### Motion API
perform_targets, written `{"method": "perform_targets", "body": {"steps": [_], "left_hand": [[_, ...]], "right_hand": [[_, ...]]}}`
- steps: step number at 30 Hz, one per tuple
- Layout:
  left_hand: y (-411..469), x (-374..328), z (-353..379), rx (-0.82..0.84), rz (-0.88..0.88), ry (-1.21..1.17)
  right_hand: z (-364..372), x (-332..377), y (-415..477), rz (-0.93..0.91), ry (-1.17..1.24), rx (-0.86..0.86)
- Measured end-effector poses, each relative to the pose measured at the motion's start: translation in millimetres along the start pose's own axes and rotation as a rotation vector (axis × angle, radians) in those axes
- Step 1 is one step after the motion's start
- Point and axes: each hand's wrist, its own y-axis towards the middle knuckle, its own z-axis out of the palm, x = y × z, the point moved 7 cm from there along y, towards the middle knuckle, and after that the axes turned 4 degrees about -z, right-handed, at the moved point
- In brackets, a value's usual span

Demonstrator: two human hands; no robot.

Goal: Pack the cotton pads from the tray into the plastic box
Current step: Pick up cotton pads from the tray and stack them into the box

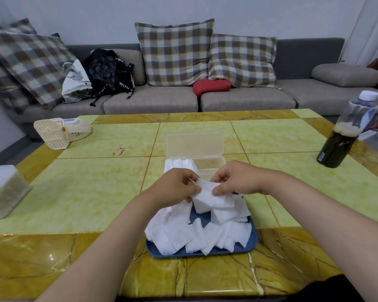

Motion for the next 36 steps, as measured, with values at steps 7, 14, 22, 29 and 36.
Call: {"method": "perform_targets", "body": {"steps": [7,14,22,29,36], "left_hand": [[0.2,9.9,-11.4,-0.117,-0.079,-0.220],[0.6,23.5,-30.1,-0.217,-0.145,-0.192],[-1.8,18.5,-25.8,-0.163,-0.188,-0.404],[-5.4,3.4,-13.3,0.042,-0.147,-0.514],[-7.9,5.2,-16.6,0.070,-0.156,-0.488]], "right_hand": [[7.7,2.4,-1.6,0.060,0.003,0.077],[-6.1,-4.3,-2.1,0.111,0.040,-0.056],[-25.2,21.0,-12.3,-0.040,0.296,-0.212],[-0.9,24.7,-6.0,-0.001,0.195,-0.128],[-4.0,27.5,-7.7,-0.021,0.114,-0.148]]}}
